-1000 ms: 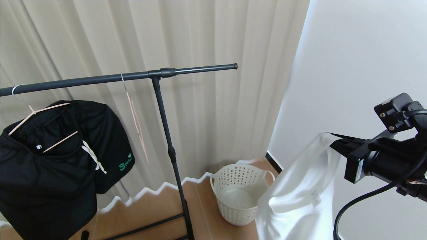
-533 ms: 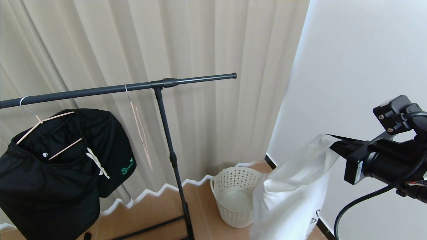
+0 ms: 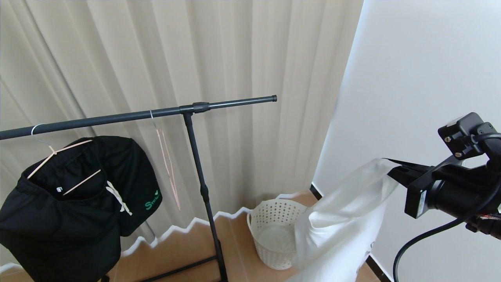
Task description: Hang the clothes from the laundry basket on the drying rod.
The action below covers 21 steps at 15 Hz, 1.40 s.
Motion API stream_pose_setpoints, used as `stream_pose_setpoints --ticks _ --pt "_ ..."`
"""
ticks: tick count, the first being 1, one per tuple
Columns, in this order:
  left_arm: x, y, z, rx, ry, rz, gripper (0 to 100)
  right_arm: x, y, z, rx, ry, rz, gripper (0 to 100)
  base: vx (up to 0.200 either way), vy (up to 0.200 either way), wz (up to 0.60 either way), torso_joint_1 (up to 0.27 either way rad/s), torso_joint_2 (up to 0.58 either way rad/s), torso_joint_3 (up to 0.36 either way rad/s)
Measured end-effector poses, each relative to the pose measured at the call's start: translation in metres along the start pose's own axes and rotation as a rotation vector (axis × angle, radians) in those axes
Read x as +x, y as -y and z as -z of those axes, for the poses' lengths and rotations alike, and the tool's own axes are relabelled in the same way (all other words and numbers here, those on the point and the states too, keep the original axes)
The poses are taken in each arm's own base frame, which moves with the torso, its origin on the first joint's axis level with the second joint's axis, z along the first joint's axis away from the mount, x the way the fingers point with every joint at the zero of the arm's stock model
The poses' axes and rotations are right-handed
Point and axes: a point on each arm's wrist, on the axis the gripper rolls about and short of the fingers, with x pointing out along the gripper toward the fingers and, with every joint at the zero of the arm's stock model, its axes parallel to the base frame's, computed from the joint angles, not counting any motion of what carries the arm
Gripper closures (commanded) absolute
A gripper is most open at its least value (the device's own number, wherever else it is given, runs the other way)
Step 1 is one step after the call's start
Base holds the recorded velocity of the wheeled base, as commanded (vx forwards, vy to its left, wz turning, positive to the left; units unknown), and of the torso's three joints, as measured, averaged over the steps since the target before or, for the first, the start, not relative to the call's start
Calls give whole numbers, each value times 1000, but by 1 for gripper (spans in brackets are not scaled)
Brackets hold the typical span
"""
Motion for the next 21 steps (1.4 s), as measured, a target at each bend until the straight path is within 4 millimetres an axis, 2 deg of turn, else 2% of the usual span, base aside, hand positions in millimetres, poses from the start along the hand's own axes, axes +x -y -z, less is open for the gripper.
stream_pose_setpoints --ticks 2,9,16,21 --pt "0 0 0 1 0 2 0 -1 0 3 -26 -10 -1 100 0 0 0 0 0 0" --pt "0 0 0 0 1 5 0 -1 -1 4 -29 -14 -3 100 0 0 600 10 1 0" --pt "0 0 0 0 0 4 0 2 -1 5 -27 24 1 100 0 0 0 0 0 0" --pt "0 0 0 -1 -1 5 0 3 -1 6 -28 20 2 100 0 200 0 -1 1 -1"
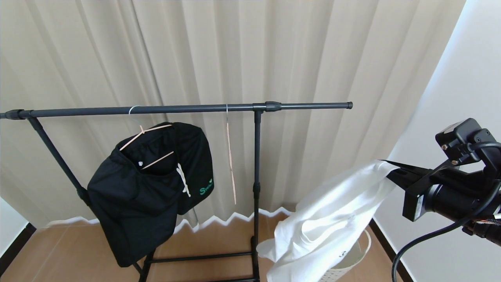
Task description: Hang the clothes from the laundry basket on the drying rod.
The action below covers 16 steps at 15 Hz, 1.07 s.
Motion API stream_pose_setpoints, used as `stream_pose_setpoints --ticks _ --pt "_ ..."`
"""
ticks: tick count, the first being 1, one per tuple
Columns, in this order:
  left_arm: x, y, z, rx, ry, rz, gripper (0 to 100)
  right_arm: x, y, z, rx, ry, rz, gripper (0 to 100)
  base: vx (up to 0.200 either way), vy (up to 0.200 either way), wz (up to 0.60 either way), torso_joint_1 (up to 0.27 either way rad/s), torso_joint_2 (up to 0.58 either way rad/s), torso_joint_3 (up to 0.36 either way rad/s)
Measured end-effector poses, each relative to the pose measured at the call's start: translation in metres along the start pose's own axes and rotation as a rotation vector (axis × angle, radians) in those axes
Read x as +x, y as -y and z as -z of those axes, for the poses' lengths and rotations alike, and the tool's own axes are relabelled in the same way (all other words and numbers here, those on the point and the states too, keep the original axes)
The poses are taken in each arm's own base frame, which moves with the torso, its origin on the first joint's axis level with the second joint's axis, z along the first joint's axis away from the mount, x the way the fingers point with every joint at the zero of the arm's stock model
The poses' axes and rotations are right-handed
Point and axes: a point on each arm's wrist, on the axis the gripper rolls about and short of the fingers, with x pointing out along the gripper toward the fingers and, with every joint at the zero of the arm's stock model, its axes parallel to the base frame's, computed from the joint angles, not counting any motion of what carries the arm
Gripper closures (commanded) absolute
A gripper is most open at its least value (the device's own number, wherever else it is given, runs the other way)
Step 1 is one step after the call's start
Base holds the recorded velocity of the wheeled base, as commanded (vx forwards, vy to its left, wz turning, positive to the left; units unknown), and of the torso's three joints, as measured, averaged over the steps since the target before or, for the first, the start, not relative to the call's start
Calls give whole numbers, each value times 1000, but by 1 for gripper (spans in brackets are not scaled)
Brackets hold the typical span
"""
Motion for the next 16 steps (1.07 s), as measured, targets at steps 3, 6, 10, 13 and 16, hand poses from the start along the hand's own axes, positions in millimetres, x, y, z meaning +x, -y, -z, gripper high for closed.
stream_pose_setpoints --ticks 3,6,10,13,16 --pt "0 0 0 0 1 2 0 1 0 1 0 -4 -2 100 0 200 0 2 1 2" --pt "0 0 0 0 1 1 0 1 0 1 0 -6 -1 100 -133 67 0 -1 2 2" --pt "0 0 0 0 1 2 0 1 0 2 0 -9 -1 100 -150 0 0 5 3 -3" --pt "0 0 0 1 2 0 0 1 0 1 -2 -5 -1 100 0 0 0 0 0 0" --pt "0 0 0 11 -13 5 0 1 -6 2 -58 -16 -17 100 0 0 0 0 0 0"
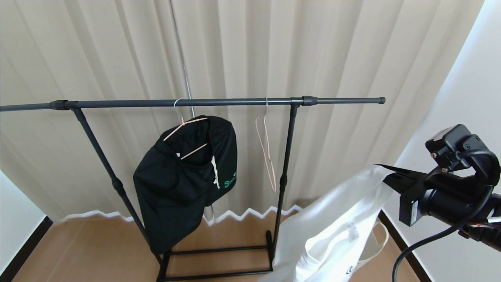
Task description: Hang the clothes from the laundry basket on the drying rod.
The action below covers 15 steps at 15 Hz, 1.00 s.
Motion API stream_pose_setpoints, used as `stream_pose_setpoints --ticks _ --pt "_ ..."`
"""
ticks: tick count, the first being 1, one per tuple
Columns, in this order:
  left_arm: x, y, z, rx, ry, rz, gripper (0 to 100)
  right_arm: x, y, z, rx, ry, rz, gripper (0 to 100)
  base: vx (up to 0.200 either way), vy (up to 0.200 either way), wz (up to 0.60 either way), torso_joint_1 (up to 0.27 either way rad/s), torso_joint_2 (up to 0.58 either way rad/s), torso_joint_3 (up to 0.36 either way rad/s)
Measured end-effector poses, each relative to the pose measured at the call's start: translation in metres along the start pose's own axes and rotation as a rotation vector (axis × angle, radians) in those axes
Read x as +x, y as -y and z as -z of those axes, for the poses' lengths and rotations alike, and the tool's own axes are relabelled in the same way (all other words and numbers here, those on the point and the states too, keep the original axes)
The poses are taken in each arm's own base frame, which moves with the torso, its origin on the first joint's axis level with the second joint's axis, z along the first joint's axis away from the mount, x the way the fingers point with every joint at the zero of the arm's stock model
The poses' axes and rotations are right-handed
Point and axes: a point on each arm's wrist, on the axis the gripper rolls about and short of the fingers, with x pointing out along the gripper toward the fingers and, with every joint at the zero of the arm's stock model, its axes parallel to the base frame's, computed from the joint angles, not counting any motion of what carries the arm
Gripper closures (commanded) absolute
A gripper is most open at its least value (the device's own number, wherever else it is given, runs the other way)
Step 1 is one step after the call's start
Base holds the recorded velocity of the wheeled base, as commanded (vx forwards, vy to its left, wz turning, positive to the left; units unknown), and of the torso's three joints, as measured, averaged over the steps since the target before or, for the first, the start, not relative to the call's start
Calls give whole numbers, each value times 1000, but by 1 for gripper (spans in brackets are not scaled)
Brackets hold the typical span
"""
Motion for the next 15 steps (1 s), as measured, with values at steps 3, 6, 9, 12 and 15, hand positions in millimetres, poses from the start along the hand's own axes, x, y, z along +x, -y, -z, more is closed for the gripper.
stream_pose_setpoints --ticks 3,6,9,12,15 --pt "6 -1 -6 5 -97 20 0 17 -14 -15 8 -28 -56 100 0 0 0 0 0 0" --pt "24 -1 -38 -126 -233 145 0 44 -20 -33 110 -147 -86 100 0 0 0 0 0 0" --pt "64 2 -71 -247 -438 317 0 65 -29 -55 271 -285 -107 100 0 0 0 0 0 0" --pt "120 18 -94 -313 -642 476 0 79 -46 -61 270 -296 -151 100 0 0 0 0 0 0" --pt "176 48 -97 -308 -776 581 0 84 -54 -60 262 -307 -174 100 0 0 0 0 0 0"
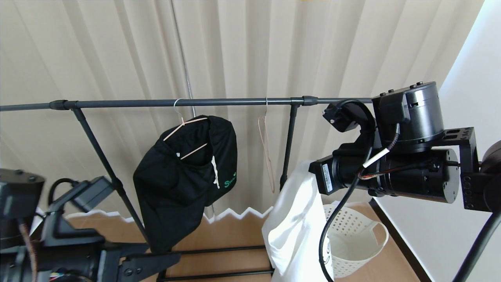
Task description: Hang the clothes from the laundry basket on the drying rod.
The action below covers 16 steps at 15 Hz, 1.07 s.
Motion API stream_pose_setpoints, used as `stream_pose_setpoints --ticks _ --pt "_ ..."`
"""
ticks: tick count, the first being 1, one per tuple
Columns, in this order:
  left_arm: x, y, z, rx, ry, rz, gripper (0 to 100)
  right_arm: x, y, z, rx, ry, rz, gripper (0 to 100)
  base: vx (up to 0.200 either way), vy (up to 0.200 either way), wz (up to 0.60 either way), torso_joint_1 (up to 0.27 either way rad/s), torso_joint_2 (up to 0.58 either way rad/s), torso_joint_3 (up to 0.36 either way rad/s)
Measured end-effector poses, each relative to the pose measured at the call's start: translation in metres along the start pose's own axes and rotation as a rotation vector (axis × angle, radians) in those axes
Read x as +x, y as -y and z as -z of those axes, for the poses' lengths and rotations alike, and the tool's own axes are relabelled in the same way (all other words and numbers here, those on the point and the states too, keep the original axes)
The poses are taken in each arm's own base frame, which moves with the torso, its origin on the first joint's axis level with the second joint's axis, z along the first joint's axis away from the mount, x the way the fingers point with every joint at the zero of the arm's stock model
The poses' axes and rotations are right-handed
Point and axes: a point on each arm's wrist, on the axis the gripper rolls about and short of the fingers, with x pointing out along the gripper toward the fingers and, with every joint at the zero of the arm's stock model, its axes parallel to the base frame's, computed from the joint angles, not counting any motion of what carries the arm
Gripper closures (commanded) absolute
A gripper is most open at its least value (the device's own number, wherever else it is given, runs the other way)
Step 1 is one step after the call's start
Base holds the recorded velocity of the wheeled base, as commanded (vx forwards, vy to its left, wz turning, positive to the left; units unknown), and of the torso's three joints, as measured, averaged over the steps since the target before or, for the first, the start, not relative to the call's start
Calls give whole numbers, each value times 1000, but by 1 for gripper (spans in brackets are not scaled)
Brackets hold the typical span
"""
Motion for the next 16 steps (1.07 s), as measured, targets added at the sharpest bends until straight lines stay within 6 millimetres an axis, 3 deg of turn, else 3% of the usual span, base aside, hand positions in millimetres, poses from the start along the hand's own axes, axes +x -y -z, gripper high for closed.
stream_pose_setpoints --ticks 3,7,11,16 --pt "57 2 -18 34 -71 58 0 1 -10 0 -15 -2 -23 100 0 0 0 0 0 0" --pt "111 7 -15 63 -155 99 0 2 -27 -8 -6 26 -69 100 0 0 0 0 0 0" --pt "136 7 -16 34 -176 102 0 5 -49 -13 -29 44 -105 100 0 0 0 0 0 0" --pt "147 5 -14 28 -199 88 0 5 -59 -15 -39 50 -128 100 0 0 0 0 0 0"
